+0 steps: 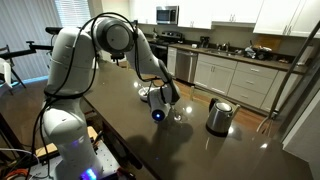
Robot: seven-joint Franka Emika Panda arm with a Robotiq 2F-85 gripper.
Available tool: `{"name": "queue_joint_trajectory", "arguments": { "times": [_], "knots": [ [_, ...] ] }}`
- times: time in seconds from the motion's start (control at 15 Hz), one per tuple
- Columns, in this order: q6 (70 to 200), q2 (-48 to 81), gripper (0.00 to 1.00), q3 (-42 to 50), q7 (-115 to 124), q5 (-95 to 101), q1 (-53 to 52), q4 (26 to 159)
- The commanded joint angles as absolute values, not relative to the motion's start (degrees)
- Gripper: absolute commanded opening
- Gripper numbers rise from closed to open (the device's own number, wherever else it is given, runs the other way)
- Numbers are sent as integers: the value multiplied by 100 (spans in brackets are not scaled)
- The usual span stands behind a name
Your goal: Pour the contents of the mug into the bowl
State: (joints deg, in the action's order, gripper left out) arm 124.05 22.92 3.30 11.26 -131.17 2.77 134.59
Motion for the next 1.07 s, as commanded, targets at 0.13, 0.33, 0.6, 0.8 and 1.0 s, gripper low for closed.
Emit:
{"name": "queue_joint_trajectory", "arguments": {
  "times": [0.13,0.33,0.6,0.8,1.0],
  "knots": [
    [12859,1855,8,344,1463,-12669,228,13659],
    [13090,1705,8,343,1498,-12467,206,13688],
    [13377,1502,8,317,1482,-12284,172,13740],
    [13528,1381,8,284,1499,-12177,121,13765],
    [13593,1292,8,247,1521,-12076,99,13772]
  ]
}}
